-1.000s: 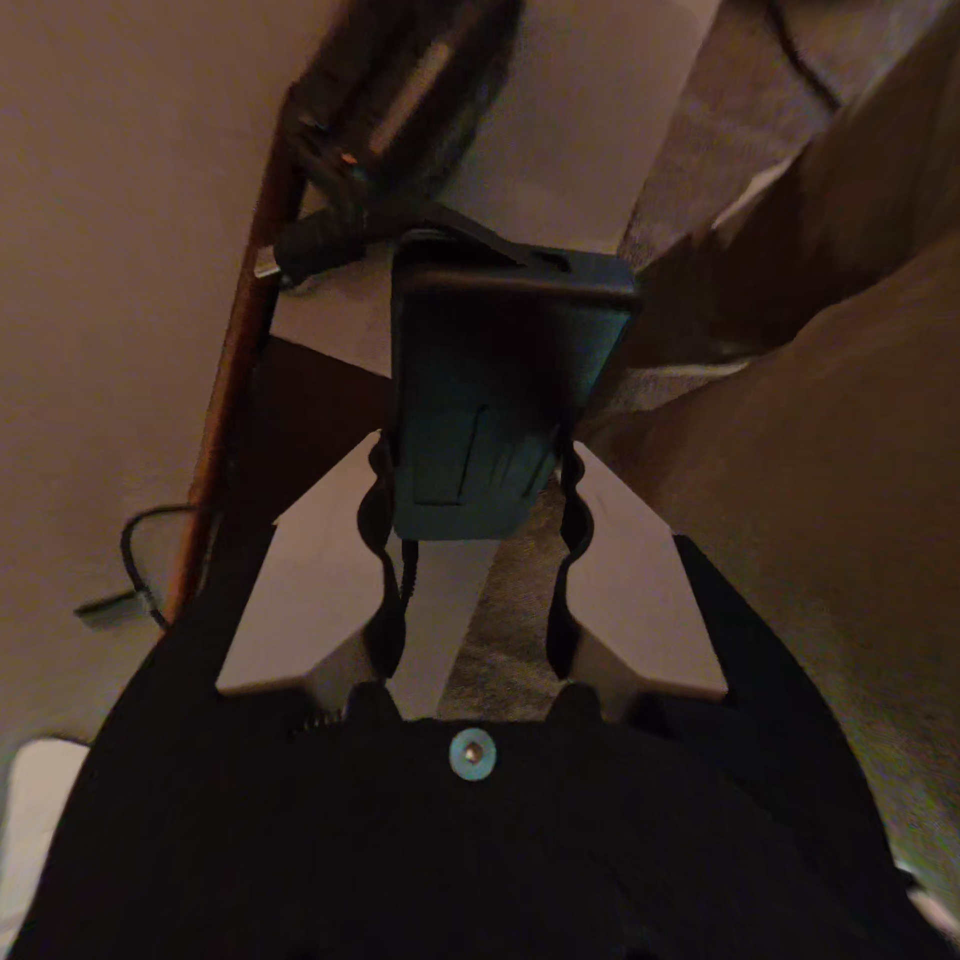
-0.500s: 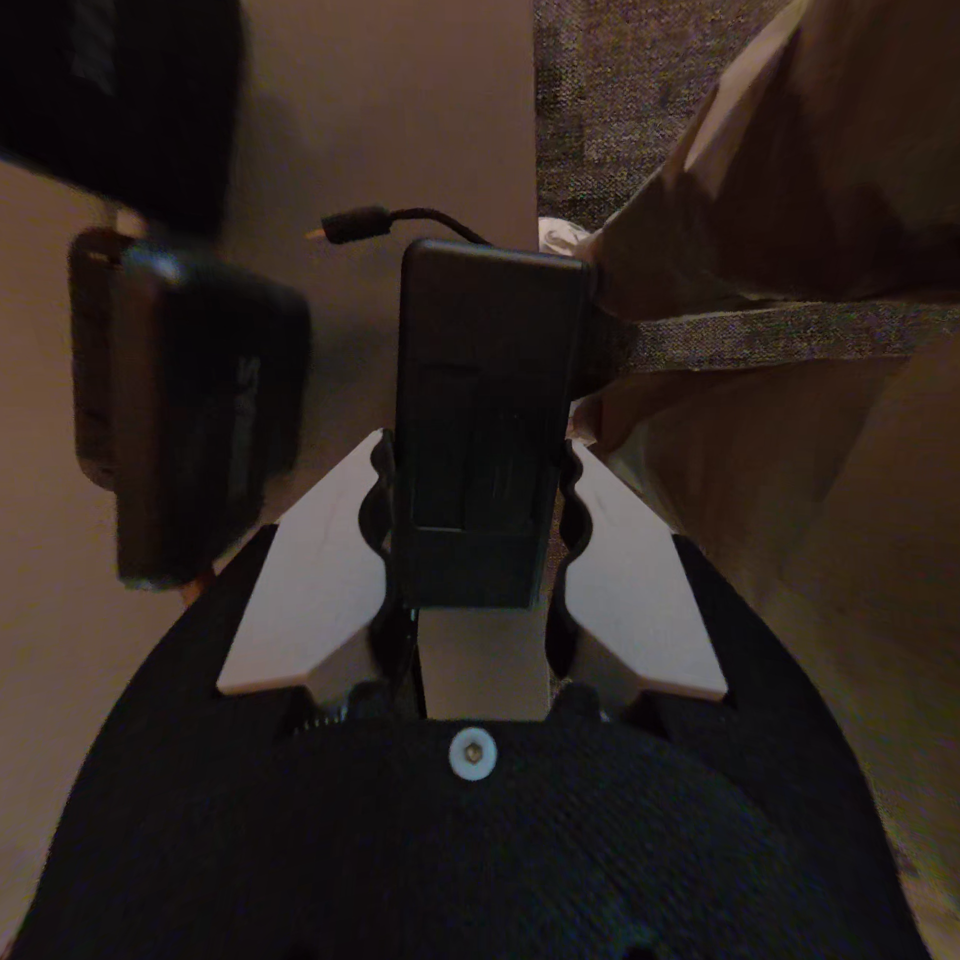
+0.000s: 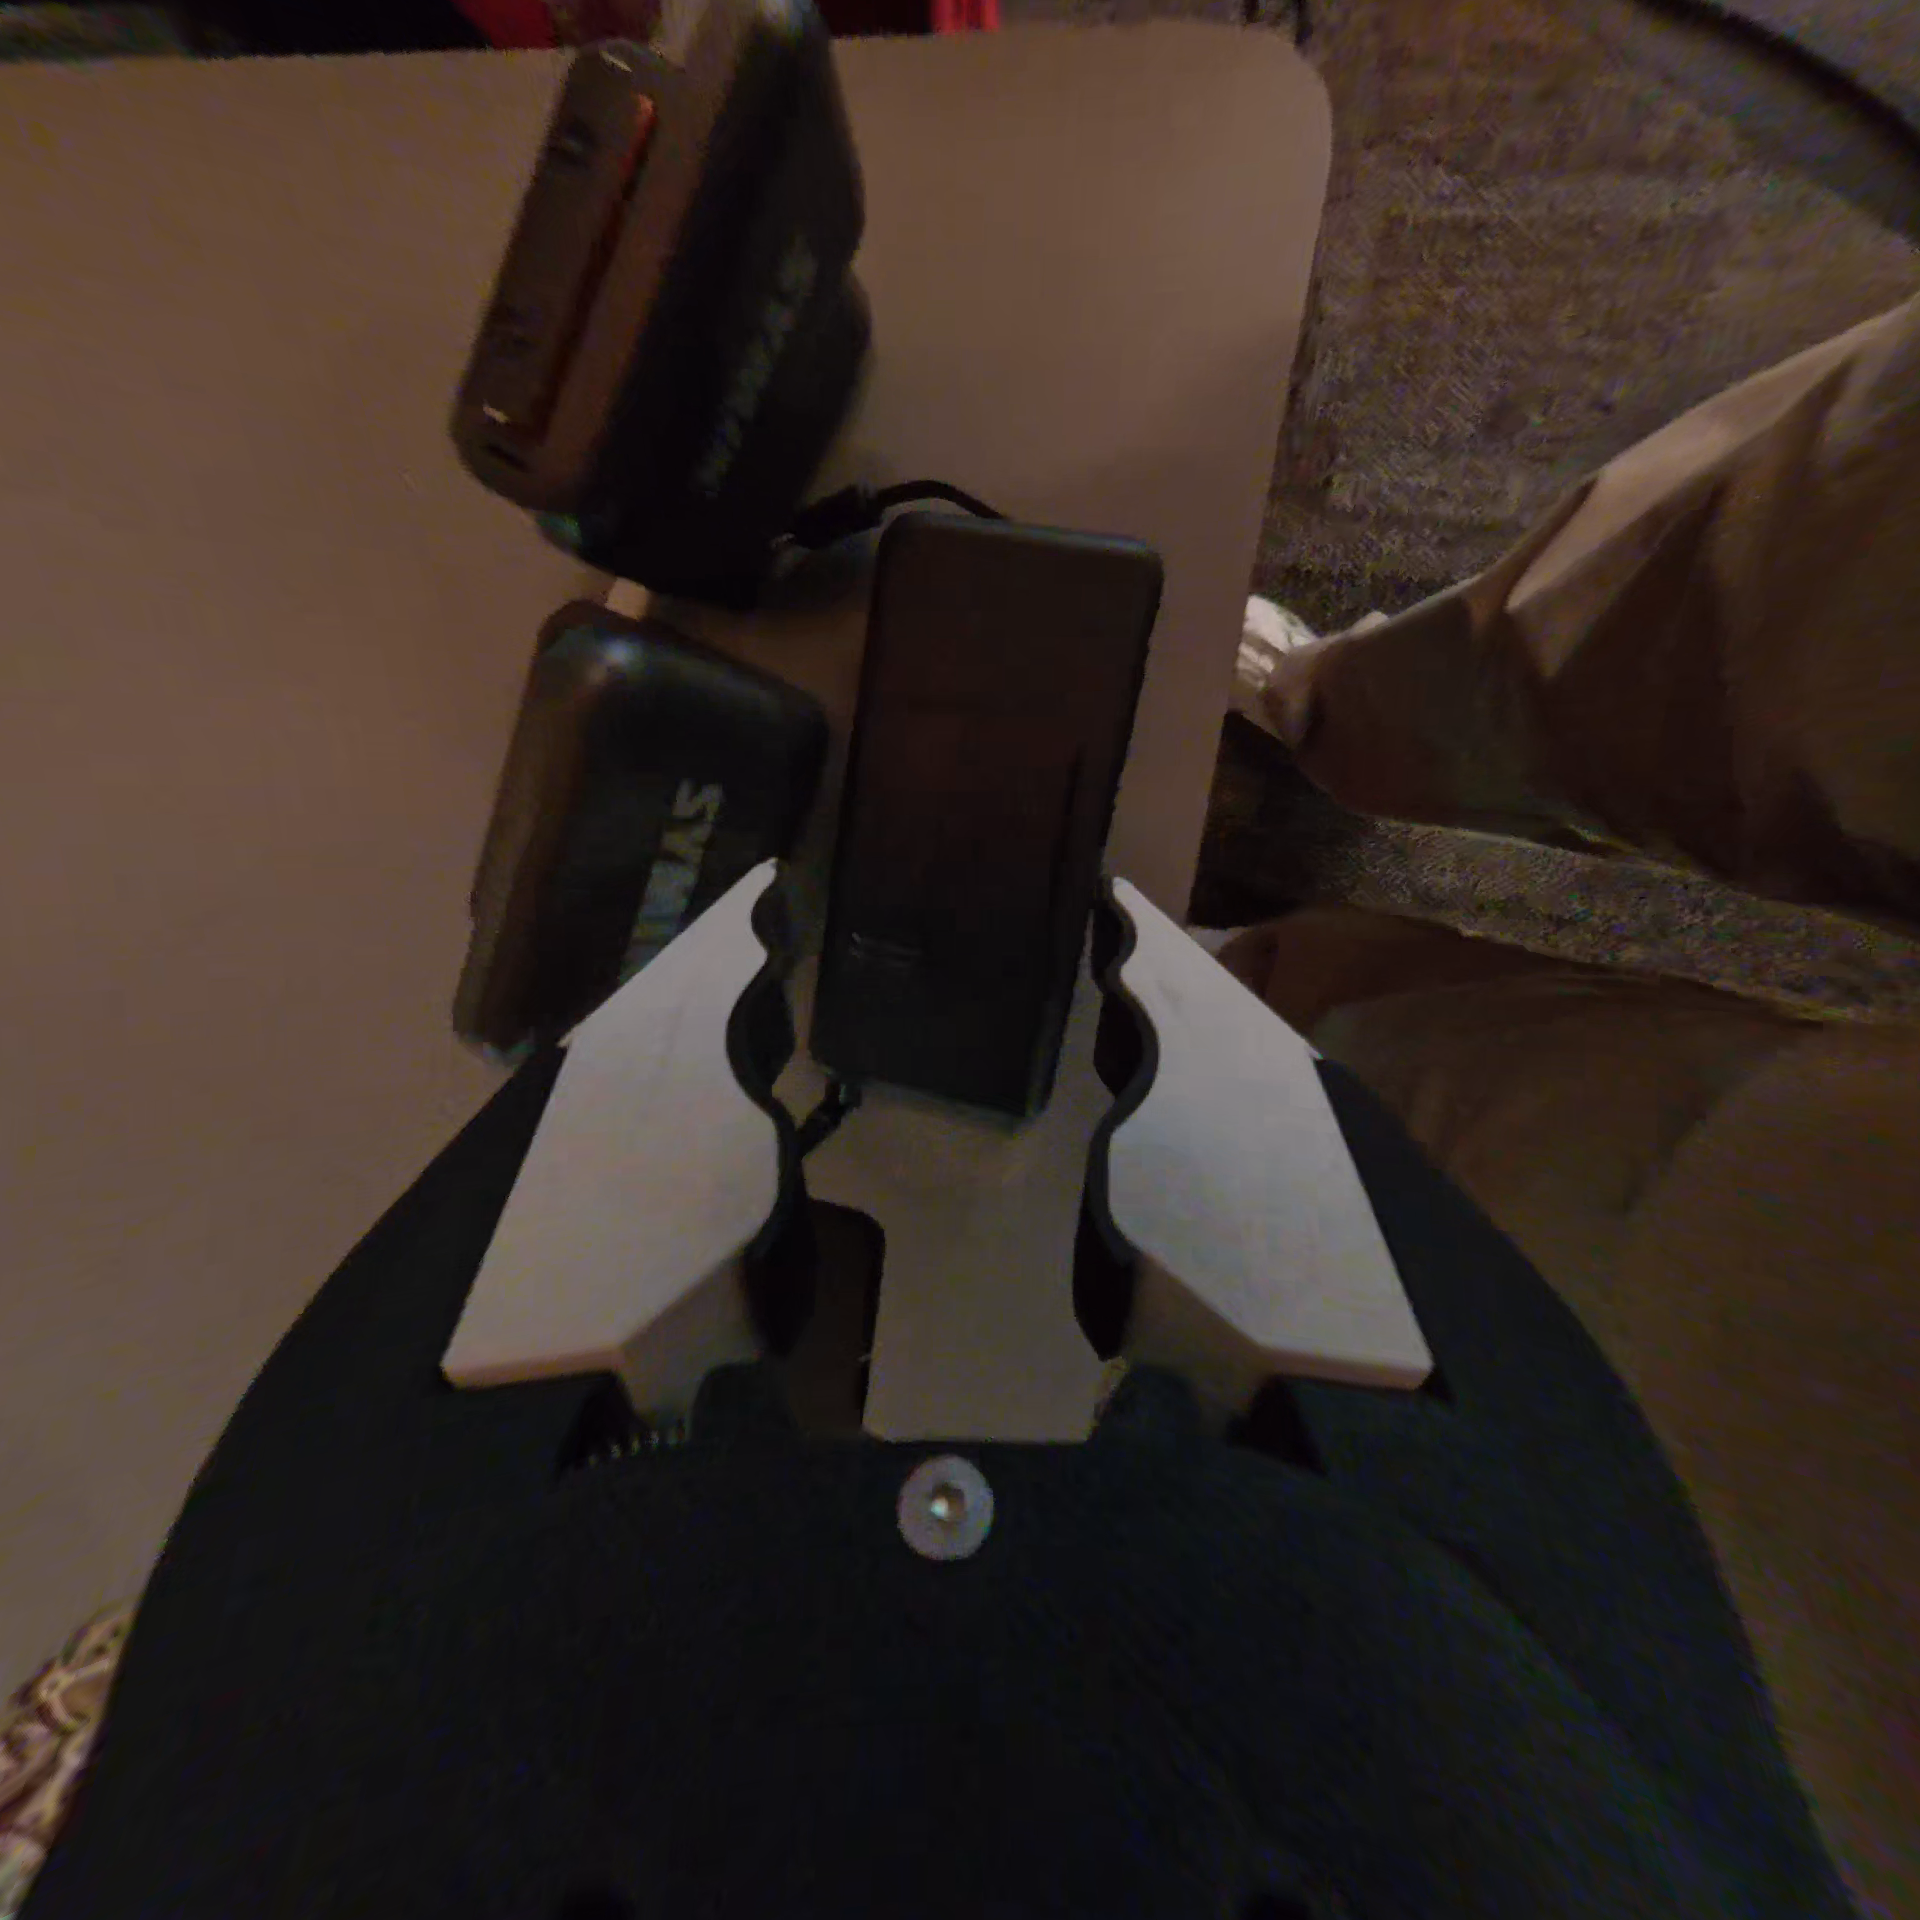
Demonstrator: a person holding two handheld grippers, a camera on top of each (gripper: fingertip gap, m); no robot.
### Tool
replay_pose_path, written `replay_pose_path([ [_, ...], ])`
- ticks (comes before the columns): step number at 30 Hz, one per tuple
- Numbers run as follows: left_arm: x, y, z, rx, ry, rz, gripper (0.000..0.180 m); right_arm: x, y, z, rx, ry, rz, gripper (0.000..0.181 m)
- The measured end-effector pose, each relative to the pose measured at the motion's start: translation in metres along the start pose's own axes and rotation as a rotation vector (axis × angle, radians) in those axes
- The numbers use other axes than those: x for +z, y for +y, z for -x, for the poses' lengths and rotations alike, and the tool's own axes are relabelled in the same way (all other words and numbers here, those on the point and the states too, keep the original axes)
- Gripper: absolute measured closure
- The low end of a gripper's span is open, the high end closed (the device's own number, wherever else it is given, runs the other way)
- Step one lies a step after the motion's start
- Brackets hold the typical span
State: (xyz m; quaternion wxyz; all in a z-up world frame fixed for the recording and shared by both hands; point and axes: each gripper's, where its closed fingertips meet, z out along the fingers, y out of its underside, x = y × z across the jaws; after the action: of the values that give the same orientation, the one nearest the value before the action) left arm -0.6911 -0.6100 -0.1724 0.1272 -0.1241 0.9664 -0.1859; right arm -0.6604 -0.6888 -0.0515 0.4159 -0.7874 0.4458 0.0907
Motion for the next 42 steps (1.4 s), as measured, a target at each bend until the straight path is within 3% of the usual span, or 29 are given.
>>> replay_pose_path([
  [1, -0.009, 0.000, -0.003, -0.026, -0.001, -0.013, 0.127, 0.000, 0.000, 0.000, 0.001, -0.001, -0.002, 0.155],
  [6, -0.051, 0.018, 0.000, -0.145, -0.071, -0.054, 0.127, 0.005, 0.000, 0.004, 0.001, -0.006, -0.005, 0.154],
  [10, -0.098, 0.036, 0.051, -0.278, -0.321, -0.128, 0.130, 0.010, -0.002, 0.011, -0.007, -0.012, -0.009, 0.154],
  [13, -0.136, 0.067, 0.105, -0.479, -0.539, -0.146, 0.128, 0.015, -0.007, 0.017, -0.018, -0.018, -0.017, 0.154],
  [15, -0.144, 0.106, 0.129, -0.685, -0.619, -0.083, 0.123, 0.019, -0.011, 0.022, -0.022, -0.029, -0.026, 0.154],
  [19, -0.123, 0.167, 0.118, -0.976, -0.502, 0.079, 0.117, 0.027, -0.023, 0.032, -0.061, -0.052, -0.037, 0.154],
  [26, -0.170, 0.178, 0.089, -1.228, -0.566, -0.035, 0.121, 0.033, -0.054, 0.042, -0.309, -0.100, -0.017, 0.153],
  [33, -0.220, 0.196, -0.017, -1.708, -0.692, -0.055, 0.121, 0.051, -0.068, 0.090, -0.588, -0.289, 0.035, 0.138],
  [36, -0.234, 0.210, -0.072, -1.825, -0.762, -0.020, 0.122, 0.064, -0.061, 0.143, -0.685, -0.407, 0.051, 0.127],
  [42, -0.296, 0.265, -0.166, -2.031, -1.053, -0.104, 0.129, 0.090, 0.020, 0.307, -0.888, -0.831, 0.274, 0.141],
])
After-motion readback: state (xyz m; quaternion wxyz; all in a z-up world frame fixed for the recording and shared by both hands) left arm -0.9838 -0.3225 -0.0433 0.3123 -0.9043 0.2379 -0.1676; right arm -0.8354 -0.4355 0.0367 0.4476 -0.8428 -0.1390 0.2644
